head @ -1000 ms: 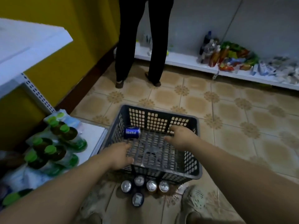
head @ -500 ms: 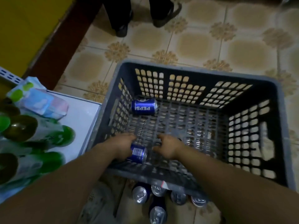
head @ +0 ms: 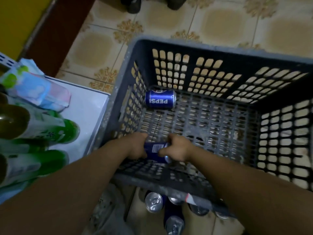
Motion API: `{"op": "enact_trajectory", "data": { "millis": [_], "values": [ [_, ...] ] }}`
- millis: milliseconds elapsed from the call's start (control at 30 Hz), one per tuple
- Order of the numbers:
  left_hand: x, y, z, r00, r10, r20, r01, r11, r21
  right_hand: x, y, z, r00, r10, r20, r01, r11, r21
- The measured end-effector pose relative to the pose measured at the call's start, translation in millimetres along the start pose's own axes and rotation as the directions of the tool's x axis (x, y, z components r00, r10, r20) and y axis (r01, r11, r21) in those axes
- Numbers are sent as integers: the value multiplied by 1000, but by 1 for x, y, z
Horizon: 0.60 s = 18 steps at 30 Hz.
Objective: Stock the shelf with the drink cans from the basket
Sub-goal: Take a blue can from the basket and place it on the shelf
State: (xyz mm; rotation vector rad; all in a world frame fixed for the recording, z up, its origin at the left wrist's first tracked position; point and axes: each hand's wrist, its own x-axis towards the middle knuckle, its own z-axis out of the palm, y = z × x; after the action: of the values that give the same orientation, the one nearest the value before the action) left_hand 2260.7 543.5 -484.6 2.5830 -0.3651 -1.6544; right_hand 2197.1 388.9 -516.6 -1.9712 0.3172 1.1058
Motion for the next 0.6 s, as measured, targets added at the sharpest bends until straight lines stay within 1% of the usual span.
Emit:
{"op": "enact_trajectory", "data": {
  "millis": [33,67,100,167,233,333,400,500,567,600],
  "values": [
    [-8,2,-2,999,-8,-32,4,991,-131,-15,3,-7,998,28,-53,-24,996,83],
    [-19,5,-6,998,-8,-68,-9,971,-241,-31,6,-12,993,51,-106,-29,979,201],
    [-32,9,-10,995,-4,-98,-28,946,-322,-49,8,-17,985,71,-159,-15,945,328],
    [-63,20,-17,989,23,-146,-86,891,-446,-87,10,-25,960,125,-251,32,839,543],
    [-101,32,-26,979,72,-189,-172,790,-588,-125,0,-29,937,170,-304,98,708,699],
    [-167,52,-41,954,160,-254,-298,586,-753,-181,-30,-34,931,168,-325,200,509,837],
    [-217,62,-48,927,213,-310,-374,448,-812,-218,-54,-33,944,112,-311,243,404,882],
    [-291,72,-57,851,233,-471,-522,272,-808,-275,-93,-29,945,-41,-323,324,233,917],
    [-341,75,-62,790,210,-577,-612,208,-763,-313,-119,-21,937,-131,-325,343,155,926],
    [-365,76,-63,757,200,-623,-654,207,-728,-333,-132,-16,928,-167,-332,356,144,923]
  ]
}}
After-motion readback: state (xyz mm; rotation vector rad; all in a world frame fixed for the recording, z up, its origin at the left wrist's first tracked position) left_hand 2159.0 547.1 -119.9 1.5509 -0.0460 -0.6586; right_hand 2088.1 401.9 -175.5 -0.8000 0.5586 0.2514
